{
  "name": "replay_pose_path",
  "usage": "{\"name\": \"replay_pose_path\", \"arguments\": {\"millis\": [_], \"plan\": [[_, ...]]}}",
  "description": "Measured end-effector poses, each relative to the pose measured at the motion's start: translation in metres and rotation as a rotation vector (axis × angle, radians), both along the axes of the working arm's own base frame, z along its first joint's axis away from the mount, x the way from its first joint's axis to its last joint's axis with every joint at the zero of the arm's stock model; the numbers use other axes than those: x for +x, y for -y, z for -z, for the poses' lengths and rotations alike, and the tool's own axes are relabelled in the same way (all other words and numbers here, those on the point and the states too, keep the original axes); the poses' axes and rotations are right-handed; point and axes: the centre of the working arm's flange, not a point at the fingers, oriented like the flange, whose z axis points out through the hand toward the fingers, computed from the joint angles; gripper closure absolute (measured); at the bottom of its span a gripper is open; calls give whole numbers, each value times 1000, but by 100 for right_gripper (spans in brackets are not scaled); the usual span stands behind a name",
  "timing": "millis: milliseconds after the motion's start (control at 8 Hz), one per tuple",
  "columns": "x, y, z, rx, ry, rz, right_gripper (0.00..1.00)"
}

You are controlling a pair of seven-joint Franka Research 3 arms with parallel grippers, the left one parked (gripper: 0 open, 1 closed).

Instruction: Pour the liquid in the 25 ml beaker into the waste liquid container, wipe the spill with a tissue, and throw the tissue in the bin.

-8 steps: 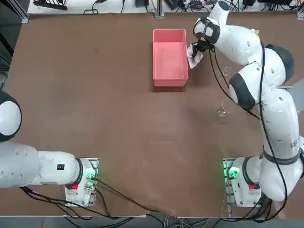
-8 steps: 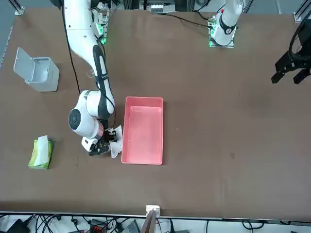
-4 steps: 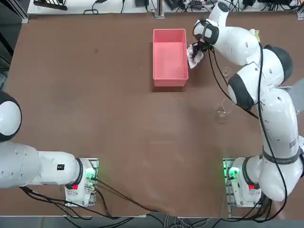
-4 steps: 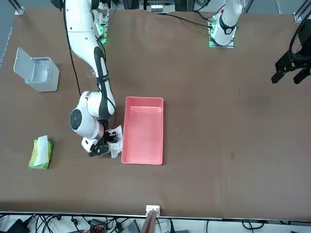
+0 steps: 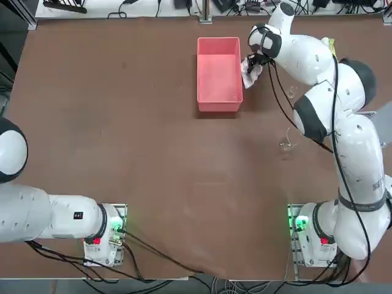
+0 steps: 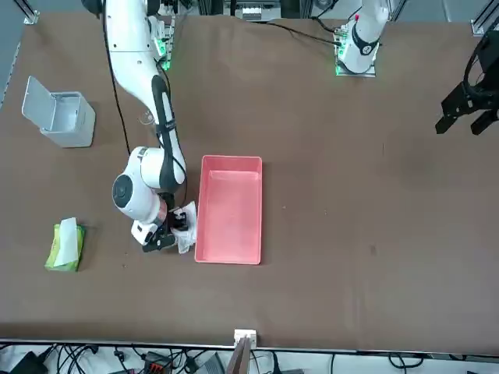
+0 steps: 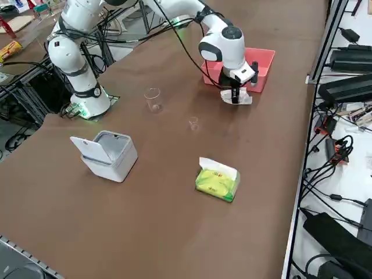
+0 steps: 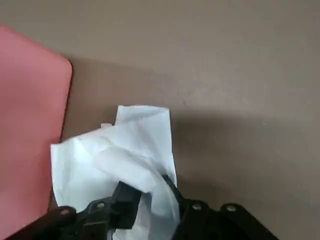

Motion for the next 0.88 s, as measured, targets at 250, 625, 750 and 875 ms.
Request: {"name": "replay_pose_path", "arguments": {"millis": [250,625,750,875], "plan": [[2,0,-4,-4,15,-1,74],[5,1,0,-20,44,3,71],[5,1,4,-28,52,4,70],[5,0,4,-30,57,3,70]]}}
